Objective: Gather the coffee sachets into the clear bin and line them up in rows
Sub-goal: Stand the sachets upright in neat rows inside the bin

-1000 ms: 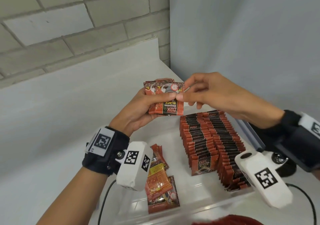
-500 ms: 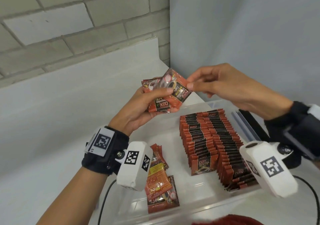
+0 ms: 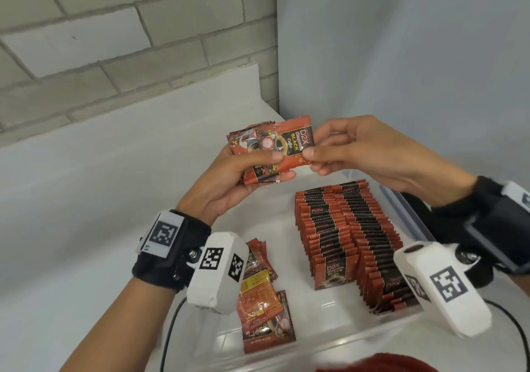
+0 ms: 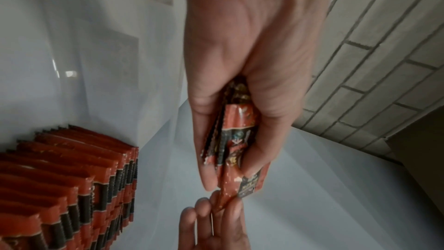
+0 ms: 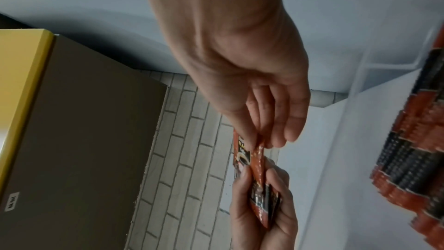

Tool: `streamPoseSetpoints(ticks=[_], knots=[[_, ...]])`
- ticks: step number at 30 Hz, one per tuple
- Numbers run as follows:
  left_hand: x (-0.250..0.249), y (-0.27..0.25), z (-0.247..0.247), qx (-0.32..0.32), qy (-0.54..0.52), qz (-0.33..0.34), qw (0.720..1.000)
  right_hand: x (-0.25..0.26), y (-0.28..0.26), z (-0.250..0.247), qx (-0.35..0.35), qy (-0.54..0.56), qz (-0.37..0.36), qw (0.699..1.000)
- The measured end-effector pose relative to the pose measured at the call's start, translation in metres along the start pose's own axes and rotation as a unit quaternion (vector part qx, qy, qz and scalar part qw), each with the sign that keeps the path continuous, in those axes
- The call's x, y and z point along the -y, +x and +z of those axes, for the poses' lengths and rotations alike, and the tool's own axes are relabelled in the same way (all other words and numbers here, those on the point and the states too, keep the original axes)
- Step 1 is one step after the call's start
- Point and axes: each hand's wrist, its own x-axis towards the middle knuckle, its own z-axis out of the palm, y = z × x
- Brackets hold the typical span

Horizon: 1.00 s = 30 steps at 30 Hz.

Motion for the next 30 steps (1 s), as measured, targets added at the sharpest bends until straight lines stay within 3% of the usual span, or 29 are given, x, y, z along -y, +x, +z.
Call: streamPoseSetpoints(ticks=[5,13,24,30], knots=[[0.000,0.001,0.000,-0.020,-0.017,-0.001,1.000,-0.005,-0.012,-0.010,-0.001,-0.010,-0.007,1.000],[-0.001,0.000,0.003,-0.039,-0.040,-0.004,0.998,-0.019,-0.054,-0.020,0.148,-0.195,0.013,0.970],[-0.002,-0.001,0.004,-0.035,-0.045,-0.017,0.998,-0.046,-0.074,0.010,0.140,-0.432,-0.071,0.888],[-0.002,-0.001,0.003,-0.033,-0.066,-0.030,0.997,-0.053,-0.072,0.013,0.151,-0.457,-0.050,0.875]])
